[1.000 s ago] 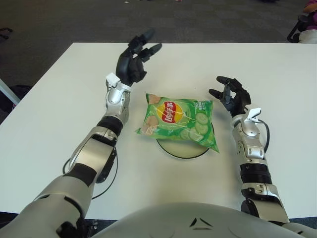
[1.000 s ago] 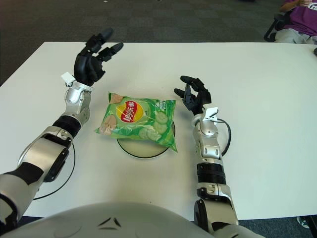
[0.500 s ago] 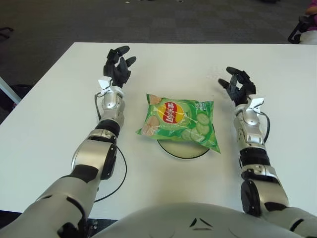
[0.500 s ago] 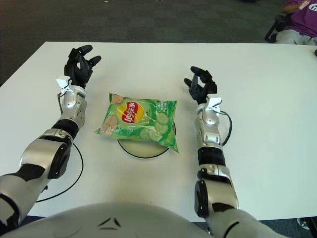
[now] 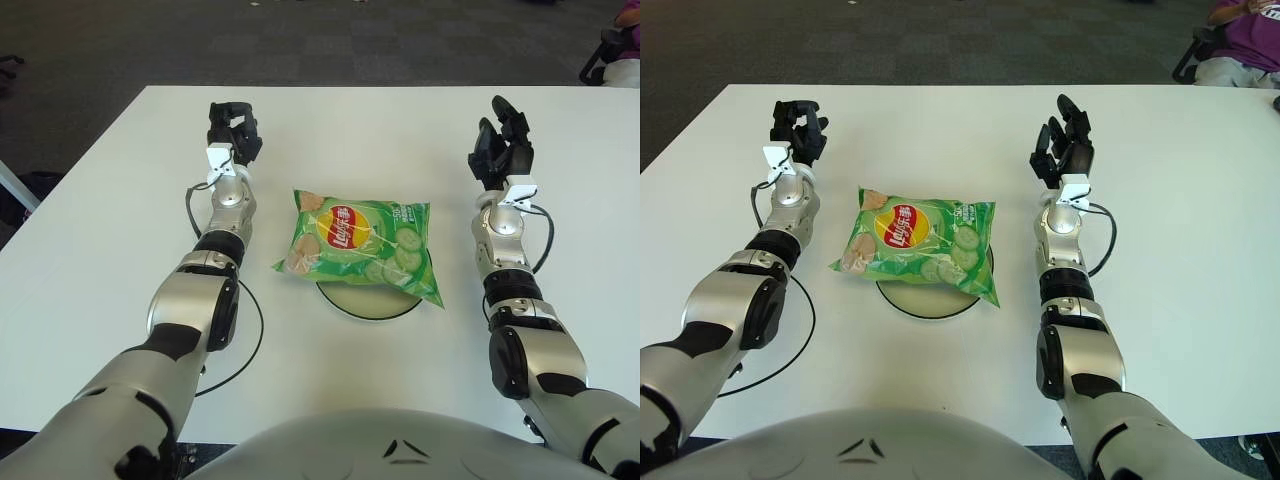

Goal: Put the snack into the plate.

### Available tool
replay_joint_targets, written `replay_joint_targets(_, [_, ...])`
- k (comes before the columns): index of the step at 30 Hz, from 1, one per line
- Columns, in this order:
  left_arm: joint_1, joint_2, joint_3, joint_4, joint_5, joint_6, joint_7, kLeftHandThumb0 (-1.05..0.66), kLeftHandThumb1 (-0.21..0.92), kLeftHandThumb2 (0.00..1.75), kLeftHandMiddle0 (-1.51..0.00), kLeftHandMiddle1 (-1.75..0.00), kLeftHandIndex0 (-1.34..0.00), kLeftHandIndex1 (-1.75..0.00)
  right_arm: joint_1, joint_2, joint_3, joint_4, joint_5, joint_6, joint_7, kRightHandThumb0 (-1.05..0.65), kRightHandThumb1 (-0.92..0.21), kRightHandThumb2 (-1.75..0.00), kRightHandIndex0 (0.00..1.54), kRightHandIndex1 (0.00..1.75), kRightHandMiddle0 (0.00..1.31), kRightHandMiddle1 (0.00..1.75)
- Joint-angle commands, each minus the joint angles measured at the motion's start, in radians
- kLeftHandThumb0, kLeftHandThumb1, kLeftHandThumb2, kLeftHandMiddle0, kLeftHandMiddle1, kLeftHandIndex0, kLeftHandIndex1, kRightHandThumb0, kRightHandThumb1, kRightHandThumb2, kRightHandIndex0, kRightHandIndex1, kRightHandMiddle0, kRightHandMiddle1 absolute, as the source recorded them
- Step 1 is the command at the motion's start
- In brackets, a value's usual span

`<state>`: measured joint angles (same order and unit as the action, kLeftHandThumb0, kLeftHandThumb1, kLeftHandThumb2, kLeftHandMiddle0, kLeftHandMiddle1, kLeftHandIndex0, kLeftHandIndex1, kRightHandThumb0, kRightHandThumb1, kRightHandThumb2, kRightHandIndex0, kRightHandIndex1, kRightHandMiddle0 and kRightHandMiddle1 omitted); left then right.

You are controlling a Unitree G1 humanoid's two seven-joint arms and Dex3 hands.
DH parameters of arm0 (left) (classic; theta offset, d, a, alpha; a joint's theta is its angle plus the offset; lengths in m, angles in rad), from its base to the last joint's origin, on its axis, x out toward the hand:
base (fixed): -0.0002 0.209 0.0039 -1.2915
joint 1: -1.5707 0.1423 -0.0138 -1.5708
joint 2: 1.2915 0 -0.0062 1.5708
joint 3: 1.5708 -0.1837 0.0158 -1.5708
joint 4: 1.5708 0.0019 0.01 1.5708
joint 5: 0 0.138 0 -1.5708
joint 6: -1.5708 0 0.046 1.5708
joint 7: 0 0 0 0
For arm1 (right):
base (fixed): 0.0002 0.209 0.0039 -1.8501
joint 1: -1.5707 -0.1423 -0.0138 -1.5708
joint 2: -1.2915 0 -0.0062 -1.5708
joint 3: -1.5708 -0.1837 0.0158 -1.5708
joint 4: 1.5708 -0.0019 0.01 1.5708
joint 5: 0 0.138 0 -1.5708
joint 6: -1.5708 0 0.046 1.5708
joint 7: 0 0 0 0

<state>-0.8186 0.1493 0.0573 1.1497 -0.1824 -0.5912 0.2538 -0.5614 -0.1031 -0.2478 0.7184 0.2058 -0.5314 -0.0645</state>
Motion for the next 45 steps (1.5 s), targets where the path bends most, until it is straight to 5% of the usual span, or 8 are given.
replay_joint_targets(1, [-0.004, 0.009, 0.028, -0.03, -0.008, 0.021, -0.147, -0.34, 0.92, 0.52, -0.42, -1.0, -0.19, -1.75, -0.008, 0.051, -0.104, -0.108, 0.325, 0.151, 0.233, -0.61, -0.92, -0.7, 0.59, 0.03, 0.25, 0.12])
replay_joint_targets(9, [0.006, 0.006, 0.08, -0.057, -0.045, 0.035, -0.285, -0.34, 0.92, 0.52, -0.44, -1.05, -0.19, -1.75, 0.017, 0.043, -0.112, -0.186, 0.336, 0.208, 0.24, -0.6, -0.92, -0.82, 0.68, 0.04, 0.28, 0.11])
replay_joint_targets(16, [0.012, 0.003, 0.117, -0.08, -0.043, 0.048, -0.334, -0.35, 0.92, 0.51, -0.49, -1.09, -0.2, -1.73, 0.023, 0.052, -0.112, -0.171, 0.262, 0.164, 0.201, -0.59, -0.92, -0.85, 0.78, 0.07, 0.33, 0.12])
replay_joint_targets(23, [0.019, -0.001, 0.137, -0.086, -0.036, 0.051, -0.357, -0.35, 0.92, 0.49, -0.52, -1.14, -0.23, -1.71, 0.039, 0.009, -0.057, -0.09, -0.028, 0.063, -0.014, -0.51, -0.92, -0.67, 0.9, 0.12, 0.52, 0.22])
replay_joint_targets(31, [0.025, -0.006, 0.143, -0.082, -0.023, 0.043, -0.362, -0.35, 0.92, 0.47, -0.55, -1.2, -0.24, -1.7, 0.053, -0.065, 0.044, -0.02, -0.413, 0.002, -0.358, -0.42, -0.92, -0.55, 0.82, 0.43, 0.46, 0.66])
replay_joint_targets(32, [0.025, -0.006, 0.143, -0.083, -0.021, 0.042, -0.362, -0.35, 0.92, 0.47, -0.55, -1.22, -0.24, -1.7, 0.054, -0.071, 0.056, -0.013, -0.447, -0.003, -0.393, -0.4, -0.92, -0.51, 0.81, 0.45, 0.4, 1.01])
replay_joint_targets(35, [0.027, -0.006, 0.144, -0.084, -0.017, 0.035, -0.364, -0.35, 0.92, 0.47, -0.55, -1.25, -0.24, -1.7, 0.055, -0.079, 0.078, 0.006, -0.494, -0.019, -0.453, -0.36, -0.92, -0.46, 0.8, 0.49, 0.32, 1.43])
replay_joint_targets(45, [0.024, -0.01, 0.145, -0.085, 0.003, -0.005, -0.38, -0.35, 0.92, 0.47, -0.58, -1.32, -0.25, -1.69, 0.047, -0.082, 0.085, 0.046, -0.461, -0.048, -0.482, -0.34, -0.92, -0.42, 0.79, 0.54, 0.29, 1.62])
